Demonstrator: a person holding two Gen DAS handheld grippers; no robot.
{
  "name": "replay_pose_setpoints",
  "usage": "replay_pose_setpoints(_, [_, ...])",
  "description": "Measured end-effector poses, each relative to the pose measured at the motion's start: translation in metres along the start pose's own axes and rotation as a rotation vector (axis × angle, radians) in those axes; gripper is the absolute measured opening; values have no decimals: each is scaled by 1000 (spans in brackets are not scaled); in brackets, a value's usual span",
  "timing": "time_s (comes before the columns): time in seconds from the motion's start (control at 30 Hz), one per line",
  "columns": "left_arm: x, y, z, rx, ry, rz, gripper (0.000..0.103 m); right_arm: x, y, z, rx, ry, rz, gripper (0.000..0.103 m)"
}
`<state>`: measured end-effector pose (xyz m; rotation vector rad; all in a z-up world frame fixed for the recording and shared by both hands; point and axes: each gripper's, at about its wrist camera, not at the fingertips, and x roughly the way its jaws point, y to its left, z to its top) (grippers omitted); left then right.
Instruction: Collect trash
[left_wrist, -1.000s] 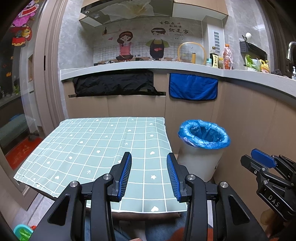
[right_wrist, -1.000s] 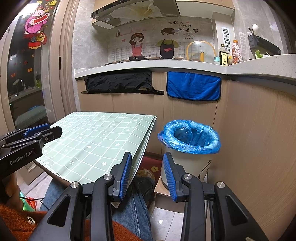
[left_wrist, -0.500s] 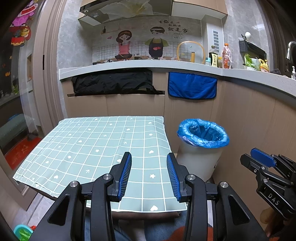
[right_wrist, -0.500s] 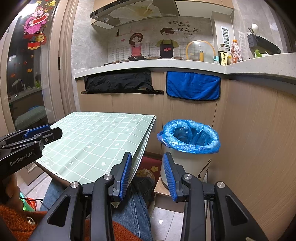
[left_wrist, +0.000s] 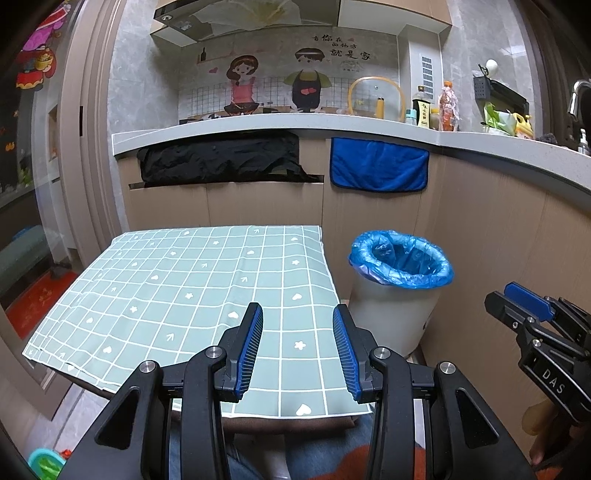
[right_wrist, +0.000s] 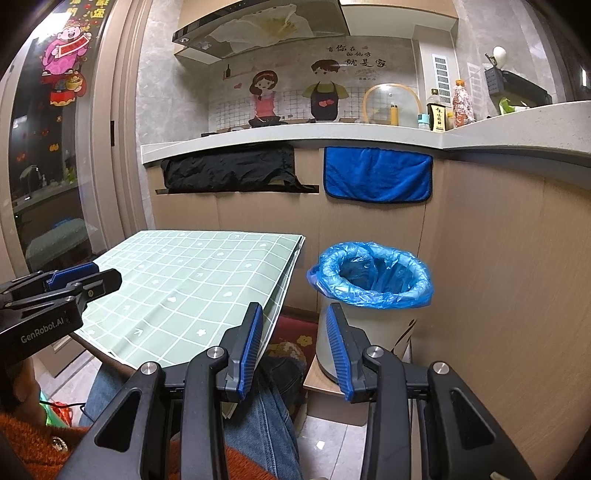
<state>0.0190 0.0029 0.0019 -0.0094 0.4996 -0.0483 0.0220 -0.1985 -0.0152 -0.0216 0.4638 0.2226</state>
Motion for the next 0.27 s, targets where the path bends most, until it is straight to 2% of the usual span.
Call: replay_pose_setpoints(0.27, [-2, 1, -1, 7, -6, -8, 41, -1, 0, 0, 1, -6, -8, 33])
